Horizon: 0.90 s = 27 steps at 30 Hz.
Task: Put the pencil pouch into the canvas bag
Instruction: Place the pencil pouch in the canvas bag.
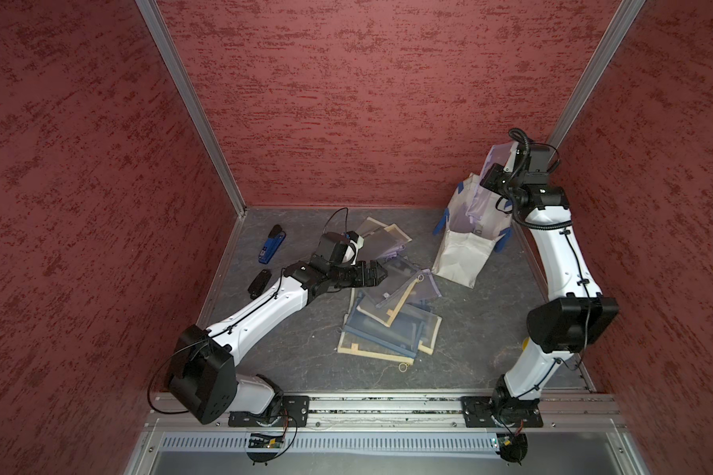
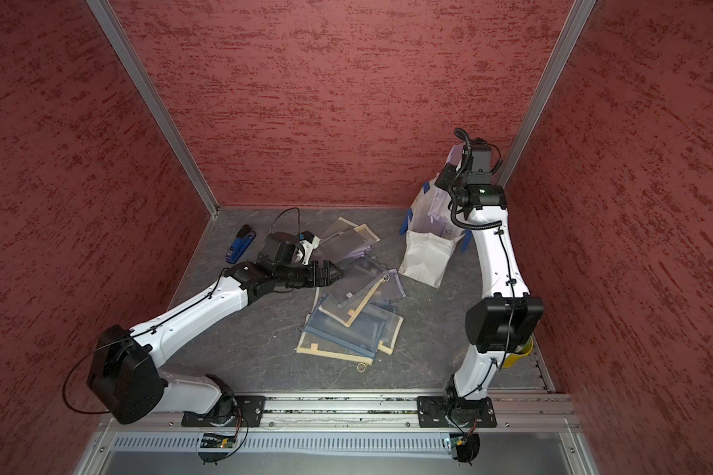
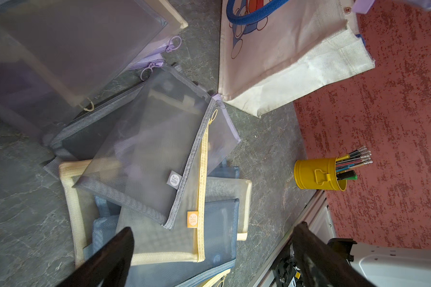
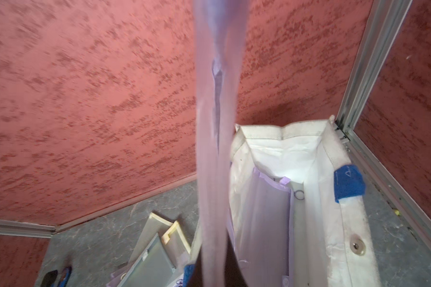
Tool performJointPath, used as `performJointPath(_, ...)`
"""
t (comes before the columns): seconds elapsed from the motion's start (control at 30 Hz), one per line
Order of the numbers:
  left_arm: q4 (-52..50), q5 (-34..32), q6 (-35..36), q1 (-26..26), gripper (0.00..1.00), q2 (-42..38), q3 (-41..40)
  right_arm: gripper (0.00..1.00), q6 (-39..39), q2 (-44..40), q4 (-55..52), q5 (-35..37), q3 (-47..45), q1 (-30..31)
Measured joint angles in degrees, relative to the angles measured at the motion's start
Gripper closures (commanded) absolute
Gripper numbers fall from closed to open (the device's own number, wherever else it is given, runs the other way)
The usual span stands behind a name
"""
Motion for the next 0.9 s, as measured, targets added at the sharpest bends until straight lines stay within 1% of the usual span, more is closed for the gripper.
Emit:
performJointPath(0.13, -0.2, -0.3, -1.1, 0.1, 0.00, 0.0, -0.2, 1.00, -0.5, 4.9, -1.6, 1.8, 0.2, -0.3)
performJointPath(0.27, 0.0, 0.1, -2.7, 0.9, 0.00, 0.1, -2.6, 1.00, -0.8, 6.9, -2.9, 2.0, -0.4, -1.2)
performJointPath(0.43, 0.1, 0.8, -3.9, 1.6, 0.05, 1.8, -5.3, 1.00, -0.8, 8.0, -2.8, 1.6, -0.4, -2.0)
performJointPath(0.57, 0.1, 1.0, -4.4, 2.1, 0.12, 3.8, -5.3, 1.00, -0.7, 9.4, -2.4, 0.5, -1.8, -2.0)
performJointPath(0.67, 0.9, 1.2, -5.7, 4.1, 0.15, 4.6, -5.9, 0.99, -0.7, 10.6, -2.5, -0.5, -3.3, -2.0)
performJointPath(0.73, 1.9, 1.5, -6.6, 5.9, 0.16, 4.7, -7.0, 0.90, -0.8, 11.4, -2.5, -1.1, -3.4, -2.0)
performJointPath(0.8, 2.9, 1.9, -7.3, 7.5, 0.18, 5.6, -7.7, 0.74, -1.0, 11.9, -2.6, -1.5, -3.4, -1.9)
performJointPath(0.87, 4.1, 2.4, -7.7, 8.1, 0.20, 7.2, -7.7, 0.62, -1.2, 11.9, -2.7, -1.9, -3.4, -1.9)
performJointPath(0.9, 4.7, 2.7, -8.0, 8.0, 0.22, 8.1, -7.7, 0.54, -1.4, 11.8, -2.6, -1.9, -3.4, -2.0)
